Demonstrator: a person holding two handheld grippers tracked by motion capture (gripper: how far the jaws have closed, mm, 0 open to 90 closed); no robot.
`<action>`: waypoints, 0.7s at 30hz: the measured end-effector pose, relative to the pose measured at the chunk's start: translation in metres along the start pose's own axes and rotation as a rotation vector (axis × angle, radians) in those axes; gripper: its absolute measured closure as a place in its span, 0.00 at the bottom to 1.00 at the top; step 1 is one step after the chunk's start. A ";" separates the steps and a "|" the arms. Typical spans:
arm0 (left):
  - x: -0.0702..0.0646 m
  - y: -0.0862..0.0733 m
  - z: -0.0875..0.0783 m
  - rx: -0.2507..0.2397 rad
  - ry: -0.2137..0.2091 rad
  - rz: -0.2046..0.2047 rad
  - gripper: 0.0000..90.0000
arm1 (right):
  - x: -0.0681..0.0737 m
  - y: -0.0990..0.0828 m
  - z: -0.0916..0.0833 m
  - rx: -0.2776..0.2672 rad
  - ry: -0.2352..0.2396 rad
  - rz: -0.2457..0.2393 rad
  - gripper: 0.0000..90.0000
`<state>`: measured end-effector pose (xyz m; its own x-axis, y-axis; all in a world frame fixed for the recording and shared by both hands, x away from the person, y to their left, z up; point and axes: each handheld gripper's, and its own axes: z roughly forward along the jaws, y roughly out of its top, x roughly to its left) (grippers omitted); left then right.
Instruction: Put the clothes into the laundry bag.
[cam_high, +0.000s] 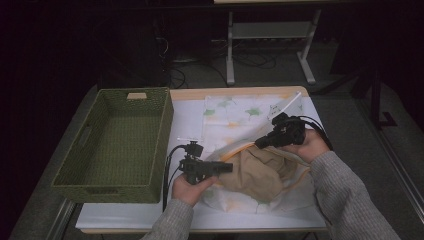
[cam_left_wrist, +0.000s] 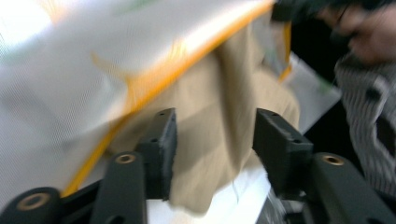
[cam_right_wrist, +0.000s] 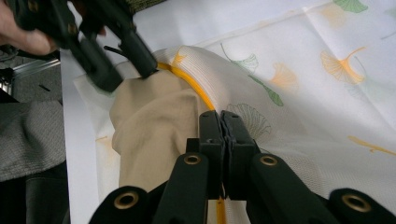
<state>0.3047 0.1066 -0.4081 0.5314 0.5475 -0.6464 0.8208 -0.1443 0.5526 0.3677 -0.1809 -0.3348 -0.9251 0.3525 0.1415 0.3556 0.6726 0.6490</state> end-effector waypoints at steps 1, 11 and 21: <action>0.001 -0.003 0.004 0.028 0.006 -0.005 0.50 | 0.000 0.000 0.000 -0.001 0.002 0.002 0.97; 0.002 -0.010 0.037 0.093 0.000 -0.018 0.72 | 0.003 0.003 0.006 0.008 0.007 -0.016 0.97; -0.001 0.000 0.053 -0.059 0.019 -0.046 0.84 | 0.008 0.003 -0.002 -0.009 0.002 -0.032 0.97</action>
<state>0.3149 0.0619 -0.4354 0.4892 0.5678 -0.6621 0.8302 -0.0704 0.5530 0.3612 -0.1772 -0.3307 -0.9362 0.3296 0.1216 0.3244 0.6780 0.6596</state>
